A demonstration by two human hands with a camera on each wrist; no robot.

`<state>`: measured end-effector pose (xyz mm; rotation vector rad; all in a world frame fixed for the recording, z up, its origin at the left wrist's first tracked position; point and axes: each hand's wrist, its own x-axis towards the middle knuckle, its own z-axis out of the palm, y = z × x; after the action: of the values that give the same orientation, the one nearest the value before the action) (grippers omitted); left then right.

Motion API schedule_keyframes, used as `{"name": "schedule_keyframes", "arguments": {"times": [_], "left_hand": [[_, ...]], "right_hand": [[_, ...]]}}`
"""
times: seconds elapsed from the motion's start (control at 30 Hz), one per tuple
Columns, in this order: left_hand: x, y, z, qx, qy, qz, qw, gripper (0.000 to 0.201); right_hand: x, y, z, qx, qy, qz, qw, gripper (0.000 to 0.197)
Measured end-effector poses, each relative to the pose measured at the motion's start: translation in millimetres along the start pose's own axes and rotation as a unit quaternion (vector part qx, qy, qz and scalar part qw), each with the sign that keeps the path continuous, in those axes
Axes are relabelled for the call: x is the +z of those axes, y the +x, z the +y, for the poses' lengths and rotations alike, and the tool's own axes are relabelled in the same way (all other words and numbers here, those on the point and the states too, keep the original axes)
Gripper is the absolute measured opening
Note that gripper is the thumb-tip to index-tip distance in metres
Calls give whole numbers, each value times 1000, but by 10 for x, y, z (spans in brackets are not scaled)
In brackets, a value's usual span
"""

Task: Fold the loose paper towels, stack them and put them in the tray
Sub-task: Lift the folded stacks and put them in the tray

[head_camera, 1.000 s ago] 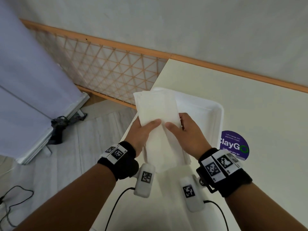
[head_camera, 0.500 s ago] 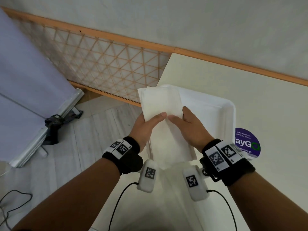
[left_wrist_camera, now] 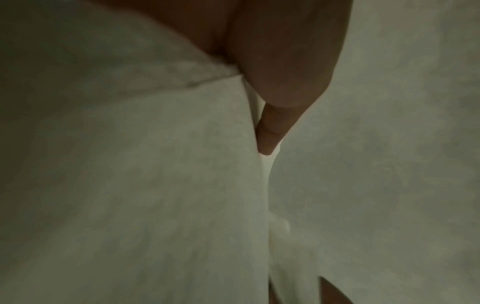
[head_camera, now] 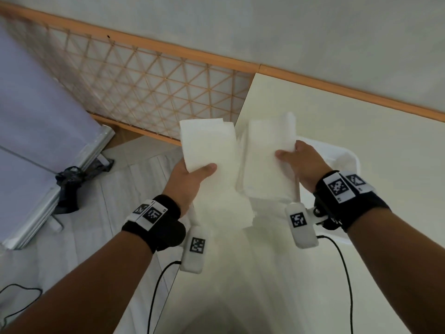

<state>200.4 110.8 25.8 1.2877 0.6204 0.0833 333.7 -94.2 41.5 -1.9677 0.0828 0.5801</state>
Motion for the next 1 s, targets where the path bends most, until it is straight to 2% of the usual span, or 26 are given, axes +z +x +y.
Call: {"name": "schedule_keyframes", "arguments": {"times": [0.23, 0.43, 0.6, 0.7, 0.9, 0.97, 1.0], "left_hand": [[-345, 96, 84, 7, 13, 25, 1000, 25], [-355, 99, 41, 7, 17, 22, 1000, 34], [-278, 80, 43, 18, 10, 8, 1000, 31], [-232, 59, 45, 17, 6, -4, 1000, 32], [-123, 38, 10, 21, 8, -28, 999, 36], [-66, 30, 9, 24, 2, -36, 999, 35], [-35, 33, 6, 25, -1, -39, 999, 35]], "right_hand": [[305, 386, 340, 113, -37, -35, 992, 37], [374, 334, 422, 181, -21, -48, 982, 40], [328, 356, 414, 158, -134, -61, 976, 45], [335, 374, 360, 142, -185, -21, 972, 53], [315, 296, 277, 146, -242, 10, 959, 75], [268, 146, 182, 91, -269, 38, 958, 76], [246, 53, 127, 38, -257, 62, 964, 68]]}}
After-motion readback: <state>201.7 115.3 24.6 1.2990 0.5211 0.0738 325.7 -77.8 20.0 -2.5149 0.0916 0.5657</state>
